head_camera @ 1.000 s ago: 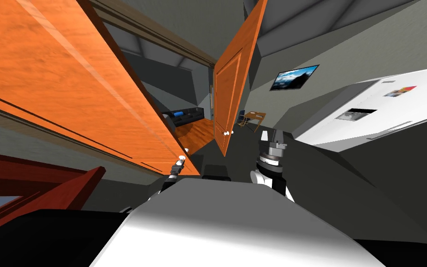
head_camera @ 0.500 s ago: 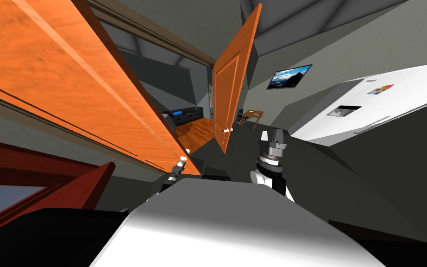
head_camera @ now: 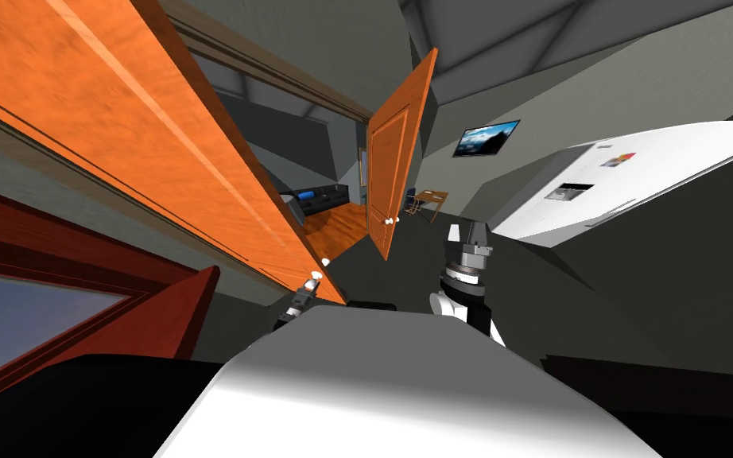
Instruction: Pull the door open
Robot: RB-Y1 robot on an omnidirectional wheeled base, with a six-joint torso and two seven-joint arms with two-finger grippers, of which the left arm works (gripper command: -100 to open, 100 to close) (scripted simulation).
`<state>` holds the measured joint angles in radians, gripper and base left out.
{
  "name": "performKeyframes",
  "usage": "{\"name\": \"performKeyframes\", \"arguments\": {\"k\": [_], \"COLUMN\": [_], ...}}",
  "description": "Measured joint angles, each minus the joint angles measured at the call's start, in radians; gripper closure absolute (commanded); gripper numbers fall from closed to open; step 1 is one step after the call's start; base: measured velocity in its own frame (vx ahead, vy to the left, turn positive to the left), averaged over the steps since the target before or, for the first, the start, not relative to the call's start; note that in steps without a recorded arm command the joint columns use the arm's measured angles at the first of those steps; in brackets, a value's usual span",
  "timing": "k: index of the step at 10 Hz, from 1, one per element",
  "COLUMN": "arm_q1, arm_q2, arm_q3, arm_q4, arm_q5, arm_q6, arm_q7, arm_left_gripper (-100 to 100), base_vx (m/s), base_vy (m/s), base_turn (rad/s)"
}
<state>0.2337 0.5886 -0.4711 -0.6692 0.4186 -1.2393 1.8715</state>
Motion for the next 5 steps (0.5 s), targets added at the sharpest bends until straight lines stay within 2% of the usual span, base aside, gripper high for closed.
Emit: {"name": "performKeyframes", "arguments": {"k": [3, 5], "arm_q1": [0.005, 0.017], "arm_q2": [0.002, 0.013], "arm_q3": [-0.009, -0.011], "arm_q4": [0.039, 0.035], "arm_q5": [-0.007, -0.01], "arm_q6": [-0.045, -0.061], "arm_q7": [0.008, 0.011], "arm_left_gripper": [100, 100], "base_vx": [-0.023, -0.008], "base_vy": [-0.002, -0.001], "base_turn": [-0.03, -0.021]}}
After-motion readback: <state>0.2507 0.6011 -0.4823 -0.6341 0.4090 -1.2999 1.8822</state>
